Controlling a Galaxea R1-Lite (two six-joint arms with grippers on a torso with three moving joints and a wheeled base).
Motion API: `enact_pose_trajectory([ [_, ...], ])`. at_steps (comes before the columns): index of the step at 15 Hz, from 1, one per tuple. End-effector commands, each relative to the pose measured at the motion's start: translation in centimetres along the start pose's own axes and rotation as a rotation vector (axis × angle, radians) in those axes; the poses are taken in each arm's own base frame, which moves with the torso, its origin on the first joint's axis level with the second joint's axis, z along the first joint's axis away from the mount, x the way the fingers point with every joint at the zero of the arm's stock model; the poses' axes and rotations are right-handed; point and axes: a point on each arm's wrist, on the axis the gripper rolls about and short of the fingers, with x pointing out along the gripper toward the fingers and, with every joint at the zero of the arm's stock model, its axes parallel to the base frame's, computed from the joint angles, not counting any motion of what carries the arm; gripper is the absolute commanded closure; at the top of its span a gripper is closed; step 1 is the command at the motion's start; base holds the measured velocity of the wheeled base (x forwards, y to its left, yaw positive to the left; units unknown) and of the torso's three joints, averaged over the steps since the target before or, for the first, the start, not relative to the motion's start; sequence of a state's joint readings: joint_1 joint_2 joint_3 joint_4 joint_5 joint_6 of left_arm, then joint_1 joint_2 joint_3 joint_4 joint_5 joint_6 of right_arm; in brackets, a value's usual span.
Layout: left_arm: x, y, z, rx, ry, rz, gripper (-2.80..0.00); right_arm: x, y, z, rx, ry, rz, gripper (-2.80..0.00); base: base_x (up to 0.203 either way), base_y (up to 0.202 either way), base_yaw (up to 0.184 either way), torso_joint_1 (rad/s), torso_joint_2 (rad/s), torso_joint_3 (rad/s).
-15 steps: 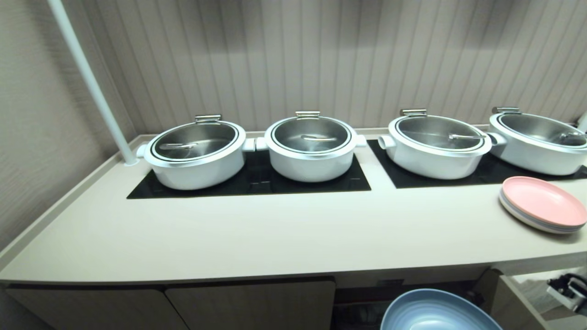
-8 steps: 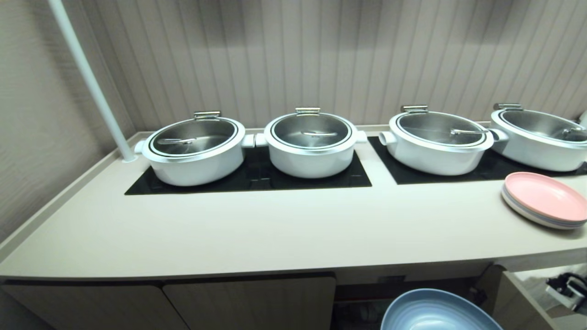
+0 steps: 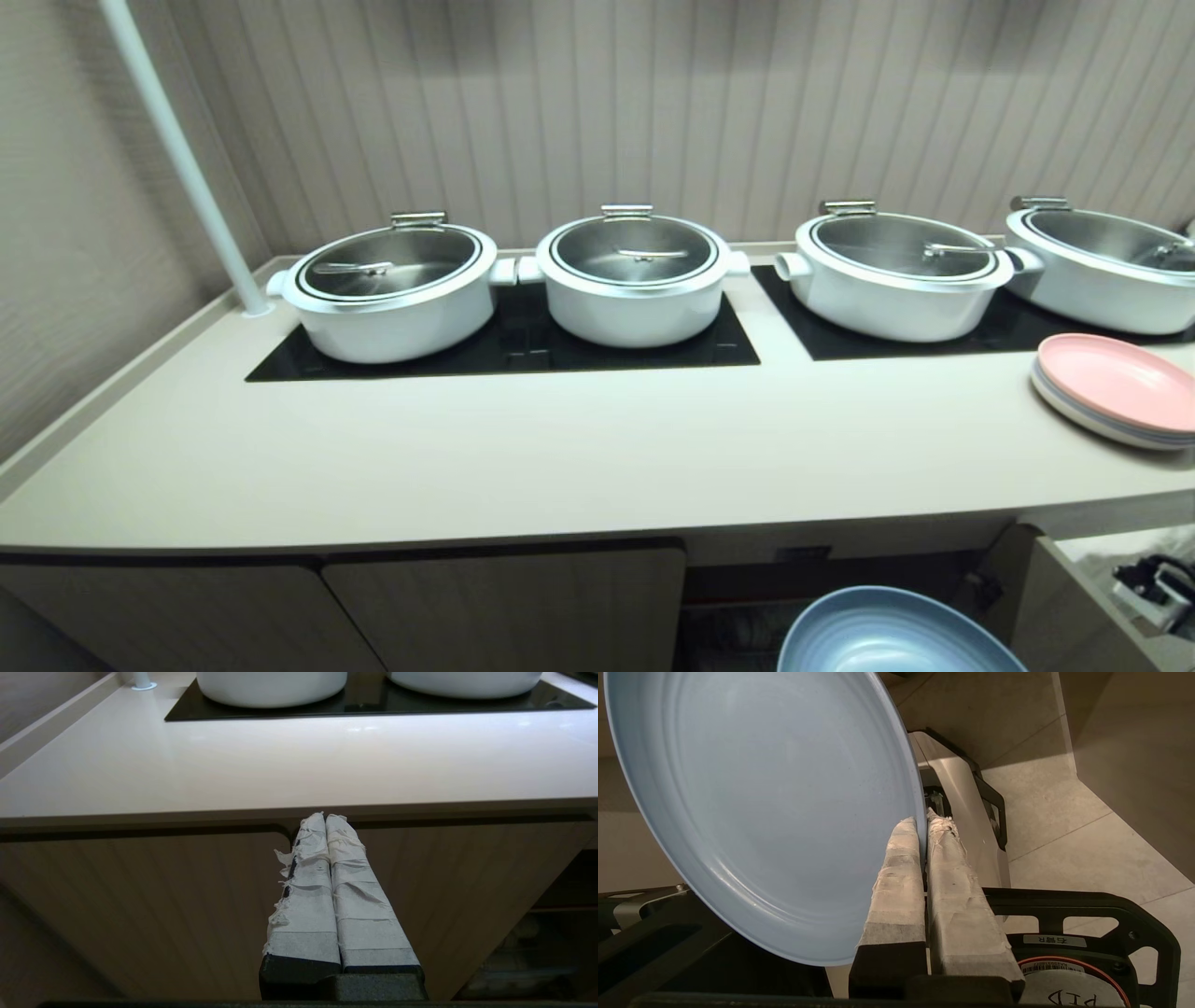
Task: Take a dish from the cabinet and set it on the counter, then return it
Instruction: Put it back into the cabinet
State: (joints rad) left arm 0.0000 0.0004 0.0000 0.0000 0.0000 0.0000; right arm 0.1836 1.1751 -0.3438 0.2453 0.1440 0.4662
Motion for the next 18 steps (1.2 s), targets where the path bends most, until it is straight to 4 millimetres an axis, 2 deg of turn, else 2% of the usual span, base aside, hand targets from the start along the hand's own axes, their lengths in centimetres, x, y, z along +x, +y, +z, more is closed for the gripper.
enact_pose_trajectory([
  [1, 0.0, 0.0, 0.0, 0.0, 0.0, 0.001, 0.0, 0.02, -0.03, -0.07, 0.004, 0.005, 0.0, 0.0, 0.0, 0.0, 0.0, -0.148, 0.3, 0.155],
  [18, 0.0, 0.0, 0.0, 0.0, 0.0, 0.0, 0.0, 0.18, -0.28, -0.55, 0.004, 0.017, -0.005, 0.0, 0.0, 0.0, 0.0, -0.163, 0.35, 0.187],
])
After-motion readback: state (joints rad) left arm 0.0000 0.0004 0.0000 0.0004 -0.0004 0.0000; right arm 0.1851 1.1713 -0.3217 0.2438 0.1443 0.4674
